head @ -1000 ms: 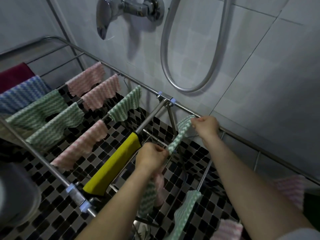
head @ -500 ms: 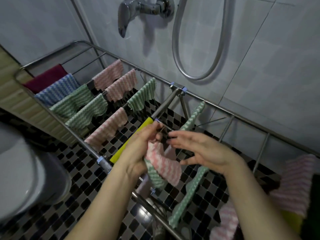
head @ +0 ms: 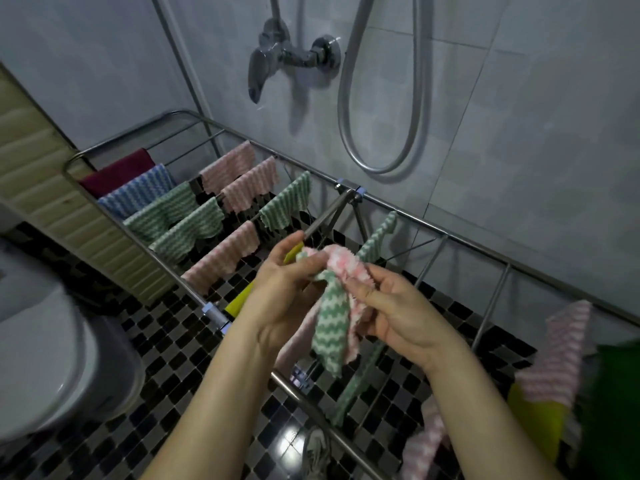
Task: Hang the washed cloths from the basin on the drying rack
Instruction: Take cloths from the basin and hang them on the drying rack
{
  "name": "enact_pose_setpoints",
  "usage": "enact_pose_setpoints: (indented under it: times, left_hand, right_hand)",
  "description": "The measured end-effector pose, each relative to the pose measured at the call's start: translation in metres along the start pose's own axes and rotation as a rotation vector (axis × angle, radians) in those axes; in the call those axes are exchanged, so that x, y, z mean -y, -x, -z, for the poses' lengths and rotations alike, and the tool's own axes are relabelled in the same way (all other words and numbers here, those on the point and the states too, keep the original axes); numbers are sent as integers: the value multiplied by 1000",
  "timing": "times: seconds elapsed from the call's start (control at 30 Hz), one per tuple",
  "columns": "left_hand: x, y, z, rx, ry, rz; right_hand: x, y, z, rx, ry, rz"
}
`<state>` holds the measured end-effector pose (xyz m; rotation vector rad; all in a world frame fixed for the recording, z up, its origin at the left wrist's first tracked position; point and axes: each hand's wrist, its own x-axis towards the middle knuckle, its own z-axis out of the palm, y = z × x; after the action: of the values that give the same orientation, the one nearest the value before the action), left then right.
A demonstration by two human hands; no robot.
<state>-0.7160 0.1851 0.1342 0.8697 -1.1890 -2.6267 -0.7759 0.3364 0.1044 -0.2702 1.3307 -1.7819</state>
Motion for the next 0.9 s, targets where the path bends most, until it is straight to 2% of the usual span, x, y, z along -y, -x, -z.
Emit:
enact_pose_setpoints:
  times: [0.23,0.53,0.6,0.63,0.73,0.77,0.83,0.9]
  left_hand:
    - [10,19,5,106,35,63]
    - [1,26,3,126,151,-33]
    - [-4,29,-1,131,122,-65]
    - [-7,31,-4,142,80,-88]
    - [-16,38,-18,179,-134,-164]
    - [-19,40,-24,201,-208,-190]
    - [-24,42,-35,260,-321,-237]
    - [-25,41,-46,324,-371,-258]
  right_hand:
    - [4,15,10,-89,-81,64]
    - [9,26,15,-187,-164,117]
    - [10,29,19,-224,-52,109]
    - [12,30,20,-264,86,105]
    - [21,35,26,-440,710,118]
    - [26,38,26,-466,848,136]
    - [37,44,26,-449,900,237]
    - [50,51,24,-338,767,323]
